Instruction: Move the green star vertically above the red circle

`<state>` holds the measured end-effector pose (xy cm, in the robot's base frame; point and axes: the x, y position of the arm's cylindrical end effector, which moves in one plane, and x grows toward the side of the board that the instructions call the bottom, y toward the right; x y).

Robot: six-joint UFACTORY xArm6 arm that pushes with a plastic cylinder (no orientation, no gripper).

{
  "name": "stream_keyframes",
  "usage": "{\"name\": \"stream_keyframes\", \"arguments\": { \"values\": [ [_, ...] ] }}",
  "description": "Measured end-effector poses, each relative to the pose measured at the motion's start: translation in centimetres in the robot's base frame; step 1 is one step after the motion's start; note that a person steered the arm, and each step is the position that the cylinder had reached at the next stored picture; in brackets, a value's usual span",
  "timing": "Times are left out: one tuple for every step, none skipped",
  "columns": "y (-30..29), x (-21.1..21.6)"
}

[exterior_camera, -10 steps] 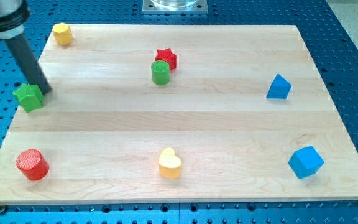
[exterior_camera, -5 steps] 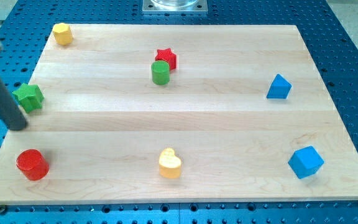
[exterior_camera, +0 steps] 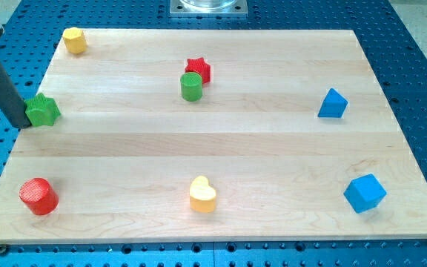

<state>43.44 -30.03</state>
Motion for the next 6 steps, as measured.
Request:
{"name": "stream_keyframes", "arguments": {
  "values": [
    [0.8,0.0],
    [2.9,-0.2],
    [5.0,-0.6],
    [5.2,1.1],
    [9.8,3.2],
    [19.3,0.2]
  ]
}}
